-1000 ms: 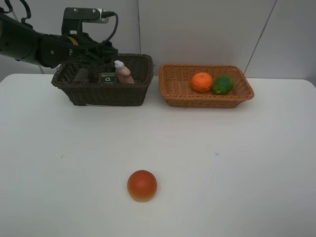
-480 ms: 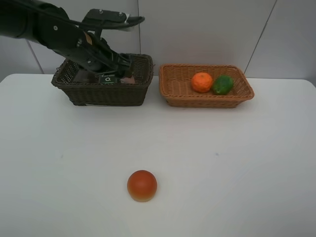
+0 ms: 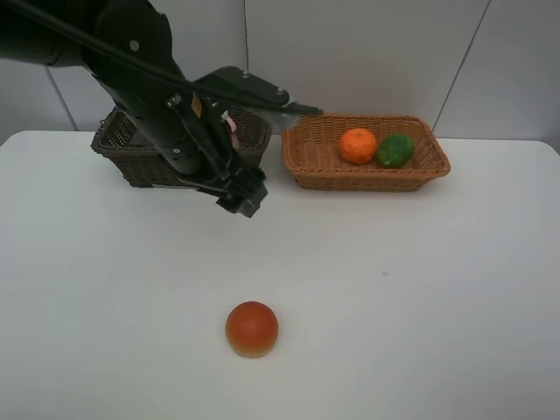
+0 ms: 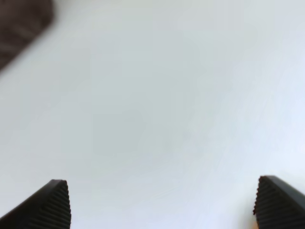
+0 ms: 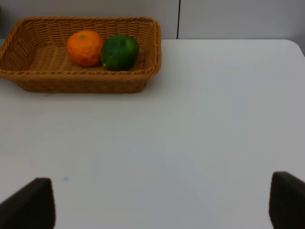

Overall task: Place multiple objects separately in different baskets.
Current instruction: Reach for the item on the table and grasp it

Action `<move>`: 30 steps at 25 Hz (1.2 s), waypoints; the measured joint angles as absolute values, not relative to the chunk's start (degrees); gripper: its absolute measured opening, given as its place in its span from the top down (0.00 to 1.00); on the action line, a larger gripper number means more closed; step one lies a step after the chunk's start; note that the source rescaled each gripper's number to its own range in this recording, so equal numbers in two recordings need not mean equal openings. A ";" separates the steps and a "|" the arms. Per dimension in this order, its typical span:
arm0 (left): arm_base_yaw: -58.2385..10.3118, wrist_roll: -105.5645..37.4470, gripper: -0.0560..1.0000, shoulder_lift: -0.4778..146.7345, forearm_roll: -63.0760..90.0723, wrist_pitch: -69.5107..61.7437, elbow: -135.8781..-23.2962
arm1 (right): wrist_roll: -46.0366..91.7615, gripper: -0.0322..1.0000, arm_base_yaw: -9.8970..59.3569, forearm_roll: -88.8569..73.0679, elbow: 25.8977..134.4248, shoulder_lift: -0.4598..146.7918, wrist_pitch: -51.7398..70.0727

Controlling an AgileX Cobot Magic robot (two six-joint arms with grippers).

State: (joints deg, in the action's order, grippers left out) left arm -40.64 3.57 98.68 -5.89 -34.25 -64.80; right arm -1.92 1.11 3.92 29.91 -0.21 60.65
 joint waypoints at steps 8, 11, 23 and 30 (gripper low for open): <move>-44.22 3.51 0.00 98.68 -4.99 -38.44 -64.80 | -1.92 0.05 1.11 3.92 29.91 -0.21 60.65; -44.86 3.51 0.00 98.68 -4.64 -38.48 -64.80 | -1.92 0.05 1.11 3.92 29.91 -0.21 60.65; -46.18 -0.79 0.00 99.66 -0.93 -39.42 -64.80 | -1.92 0.05 1.11 3.92 29.91 -0.21 60.65; -46.18 -3.22 0.00 99.70 0.00 -39.42 -64.80 | -1.92 0.05 1.11 3.92 29.91 -0.21 60.65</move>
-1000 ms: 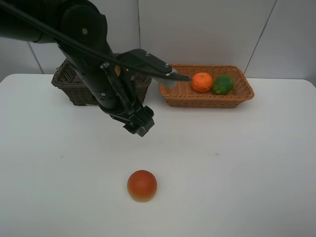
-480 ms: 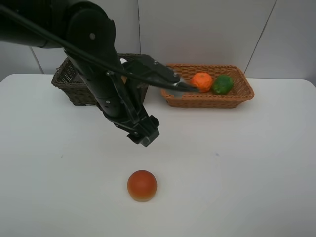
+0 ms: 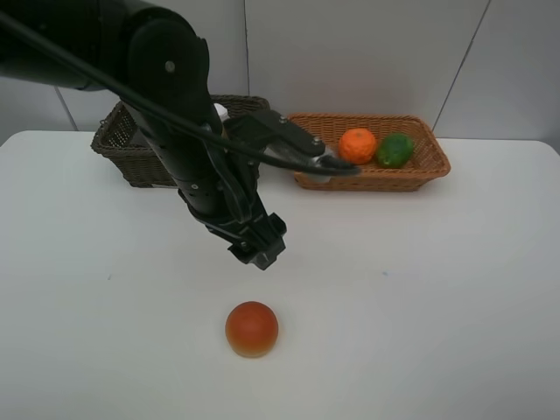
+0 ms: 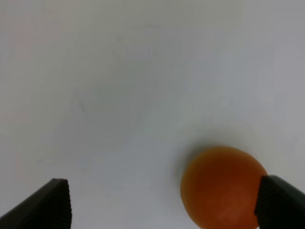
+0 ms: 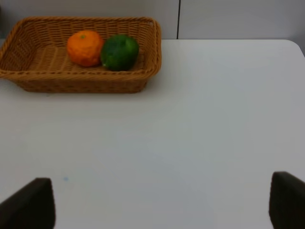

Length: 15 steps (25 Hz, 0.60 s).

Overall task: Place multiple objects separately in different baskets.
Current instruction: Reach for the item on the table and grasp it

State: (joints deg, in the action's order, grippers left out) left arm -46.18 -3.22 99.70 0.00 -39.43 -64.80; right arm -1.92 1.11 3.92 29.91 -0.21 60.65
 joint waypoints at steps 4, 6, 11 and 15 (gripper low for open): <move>-46.18 -3.88 0.00 99.70 0.00 -39.42 -64.80 | -1.92 0.05 1.11 3.92 29.91 -0.21 60.65; -46.18 -4.97 0.00 99.70 0.00 -39.42 -64.80 | -1.92 0.05 1.11 3.92 29.91 -0.21 60.65; -46.18 -9.45 0.00 100.23 0.66 -39.42 -64.80 | -1.92 0.05 1.11 3.92 29.91 -0.21 60.65; -46.31 -10.88 0.00 101.61 2.14 -39.30 -64.80 | -1.92 0.05 1.11 3.92 29.91 -0.21 60.65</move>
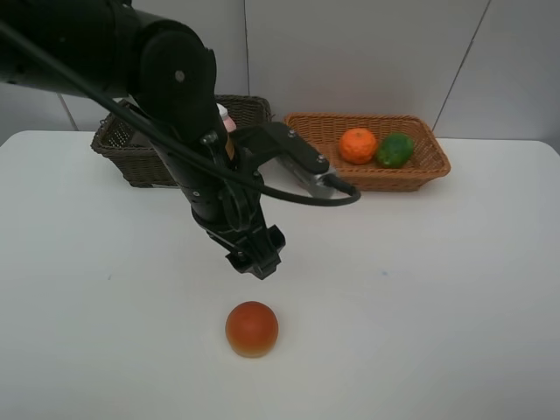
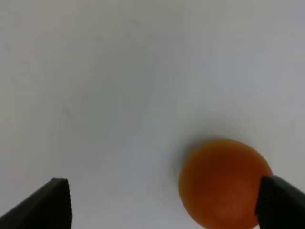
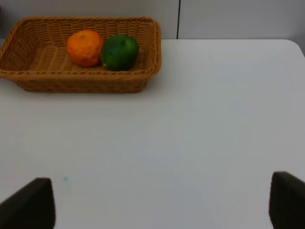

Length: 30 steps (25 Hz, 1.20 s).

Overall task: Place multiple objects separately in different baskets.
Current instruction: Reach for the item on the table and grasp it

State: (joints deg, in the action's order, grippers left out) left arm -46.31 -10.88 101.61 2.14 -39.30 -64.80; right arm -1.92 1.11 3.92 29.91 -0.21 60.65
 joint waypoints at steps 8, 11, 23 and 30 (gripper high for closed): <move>-49.60 -16.87 0.00 105.66 2.78 -41.06 -64.80 | -1.92 0.05 1.11 3.92 29.91 -0.21 60.65; -51.23 -21.10 0.00 107.52 2.88 -42.75 -64.80 | -1.92 0.05 1.11 3.92 29.91 -0.21 60.65; -53.50 -25.95 0.00 112.19 1.36 -43.84 -64.80 | -1.92 0.05 1.11 3.92 29.91 -0.21 60.65; -53.50 -26.07 0.00 114.45 0.00 -41.88 -64.80 | -1.92 0.05 1.11 3.92 29.91 -0.21 60.65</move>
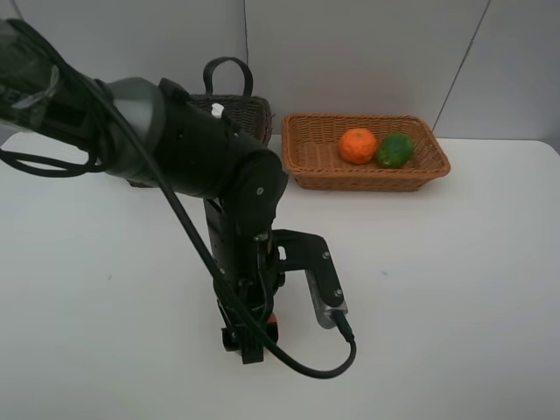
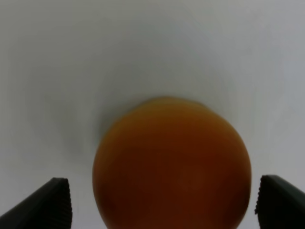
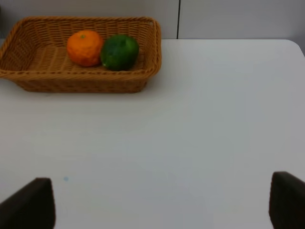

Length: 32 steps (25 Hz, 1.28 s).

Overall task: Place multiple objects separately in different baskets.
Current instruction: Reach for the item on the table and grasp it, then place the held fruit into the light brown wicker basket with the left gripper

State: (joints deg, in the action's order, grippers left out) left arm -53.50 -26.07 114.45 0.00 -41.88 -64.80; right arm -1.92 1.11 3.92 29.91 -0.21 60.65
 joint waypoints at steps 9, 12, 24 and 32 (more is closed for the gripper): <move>-53.50 -26.07 0.00 115.00 0.00 -40.71 -63.70 | -1.92 0.05 1.11 3.92 29.91 -0.21 60.65; -53.50 -26.43 0.00 115.00 0.00 -39.62 -62.37 | -1.92 0.05 1.11 3.92 29.91 -0.21 60.65; -53.50 -26.53 0.25 115.00 2.14 -39.11 -62.29 | -1.92 0.05 1.11 3.92 29.91 -0.21 60.65; -53.50 -26.53 0.25 114.65 2.46 -39.27 -62.66 | -1.92 0.05 1.11 3.92 29.91 -0.21 60.65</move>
State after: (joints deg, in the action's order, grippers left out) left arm -53.50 -26.53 114.65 2.46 -39.27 -62.66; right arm -1.92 1.11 3.92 29.91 -0.21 60.65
